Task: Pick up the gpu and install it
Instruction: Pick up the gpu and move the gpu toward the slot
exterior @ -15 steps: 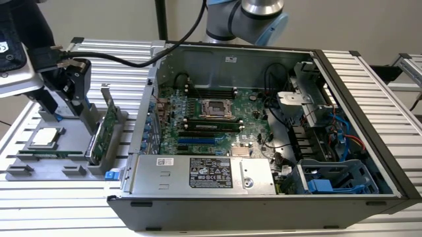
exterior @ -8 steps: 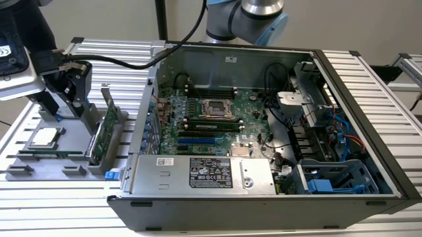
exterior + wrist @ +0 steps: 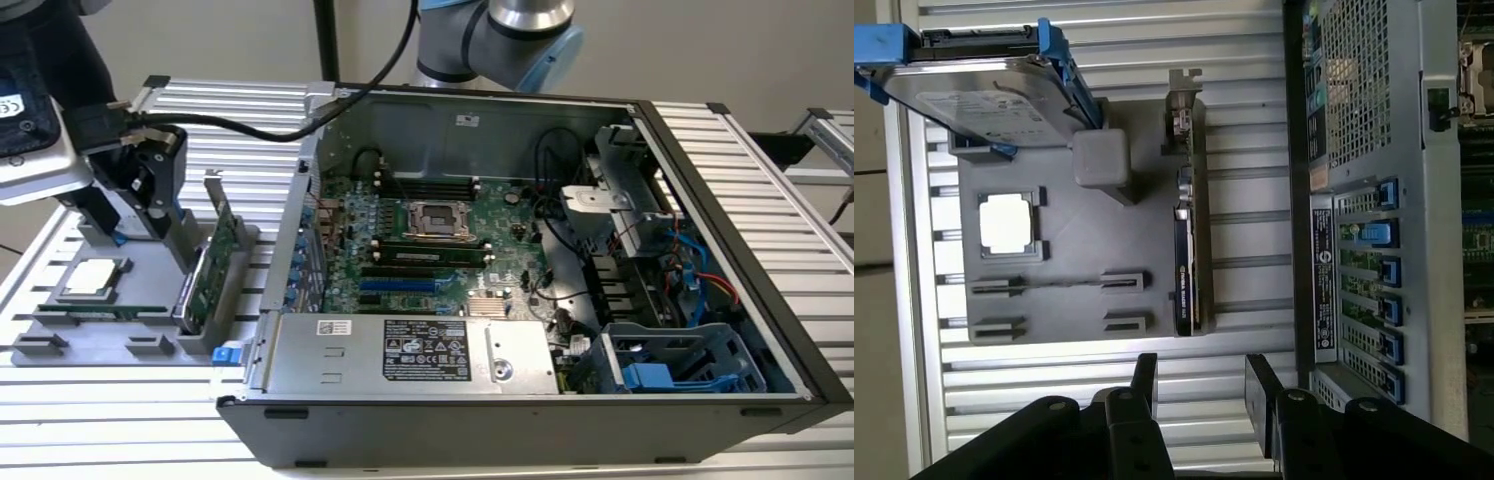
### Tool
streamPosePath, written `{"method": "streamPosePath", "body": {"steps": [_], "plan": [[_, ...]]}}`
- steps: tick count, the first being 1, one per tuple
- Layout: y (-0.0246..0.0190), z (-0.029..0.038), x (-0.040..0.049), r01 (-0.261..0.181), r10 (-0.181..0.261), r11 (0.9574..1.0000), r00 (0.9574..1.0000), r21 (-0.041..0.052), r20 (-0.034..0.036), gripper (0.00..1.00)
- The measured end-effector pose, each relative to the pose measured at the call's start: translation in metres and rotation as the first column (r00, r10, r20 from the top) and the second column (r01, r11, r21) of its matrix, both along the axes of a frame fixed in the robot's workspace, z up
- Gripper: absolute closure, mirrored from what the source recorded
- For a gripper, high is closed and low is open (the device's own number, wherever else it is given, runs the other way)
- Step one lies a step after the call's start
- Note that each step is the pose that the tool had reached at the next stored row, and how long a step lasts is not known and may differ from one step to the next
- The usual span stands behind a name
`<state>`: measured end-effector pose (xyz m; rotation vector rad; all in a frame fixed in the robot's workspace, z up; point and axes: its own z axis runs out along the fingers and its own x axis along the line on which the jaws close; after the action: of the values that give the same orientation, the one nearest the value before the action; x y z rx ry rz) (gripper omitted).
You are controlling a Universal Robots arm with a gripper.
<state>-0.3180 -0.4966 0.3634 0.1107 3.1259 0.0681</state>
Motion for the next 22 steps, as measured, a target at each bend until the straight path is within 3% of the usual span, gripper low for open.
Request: {"method": "streamPosePath", "body": {"steps": [22], "plan": [[0.0, -0.017, -0.0001, 0.0, 0.0, 0.9999, 1.0, -0.0146, -0.0003, 0.0]]}}
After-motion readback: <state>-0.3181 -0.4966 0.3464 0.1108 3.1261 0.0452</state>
